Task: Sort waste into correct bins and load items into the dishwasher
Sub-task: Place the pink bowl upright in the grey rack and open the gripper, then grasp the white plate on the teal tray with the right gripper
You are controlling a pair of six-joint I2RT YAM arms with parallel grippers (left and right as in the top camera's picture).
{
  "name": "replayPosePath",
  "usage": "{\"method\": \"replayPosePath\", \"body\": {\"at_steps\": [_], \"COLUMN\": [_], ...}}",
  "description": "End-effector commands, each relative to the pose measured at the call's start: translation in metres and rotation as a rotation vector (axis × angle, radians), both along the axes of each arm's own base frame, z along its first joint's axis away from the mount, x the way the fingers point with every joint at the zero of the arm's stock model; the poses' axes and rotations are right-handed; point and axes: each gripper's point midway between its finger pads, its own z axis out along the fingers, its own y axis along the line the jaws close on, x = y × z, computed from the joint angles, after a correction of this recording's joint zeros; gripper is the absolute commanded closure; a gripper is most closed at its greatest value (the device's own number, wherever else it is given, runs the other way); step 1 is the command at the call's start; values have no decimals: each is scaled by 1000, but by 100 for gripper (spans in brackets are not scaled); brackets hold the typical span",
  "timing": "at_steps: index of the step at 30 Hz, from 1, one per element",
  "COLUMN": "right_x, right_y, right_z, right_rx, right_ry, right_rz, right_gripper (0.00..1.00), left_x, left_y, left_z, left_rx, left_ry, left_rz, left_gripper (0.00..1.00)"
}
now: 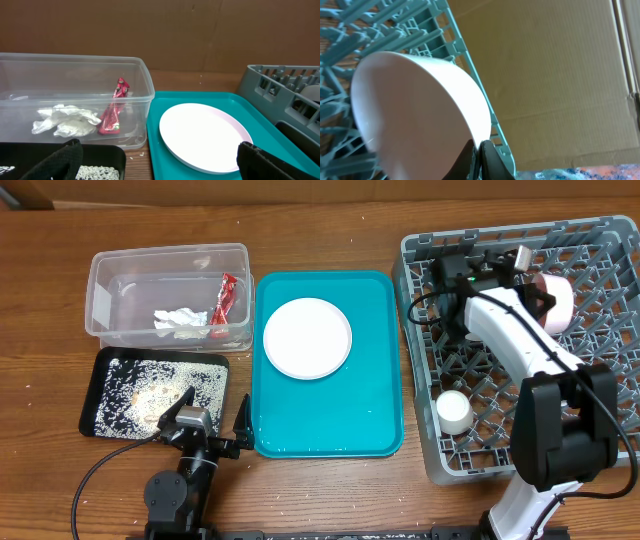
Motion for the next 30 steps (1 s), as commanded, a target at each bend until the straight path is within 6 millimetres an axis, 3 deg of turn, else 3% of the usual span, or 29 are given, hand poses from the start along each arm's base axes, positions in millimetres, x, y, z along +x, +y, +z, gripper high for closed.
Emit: {"method": "replayPosePath", "body": {"at_steps": [1,6,10,15,18,23,26,28,30], "right_x": [3,6,10,18,25,29,18,9,3], "right_y": [12,32,57,80,105,207,280,317,340], "right_z": [-5,-4,2,18,21,4,-5,-10,-18], "right_rx": [17,19,44,127,301,885,1254,1447,1573], "right_ry": [8,-5,-86,-224,-236,-106,4,81,134], "right_rz": [30,78,129,165,211,377,483,528,541], "right_gripper": [92,73,40,30,29,29,30,34,36], "left_x": [-1,-1,-1,-1,-1,-1,-1,-1,-1], "left_y": [-1,-1,-1,-1,-1,-1,-1,-1,-1], "left_z": [0,0,0,0,0,0,0,0,0], "left_rx": [-11,-11,-11,-11,-11,-11,-11,-11,-11], "left_ry": [-3,-3,-3,-3,-3,-3,-3,-3,-3], "left_rz": [-7,-7,-7,-7,-7,-7,-7,-7,-7], "left_gripper": [0,0,0,0,0,0,0,0,0]}}
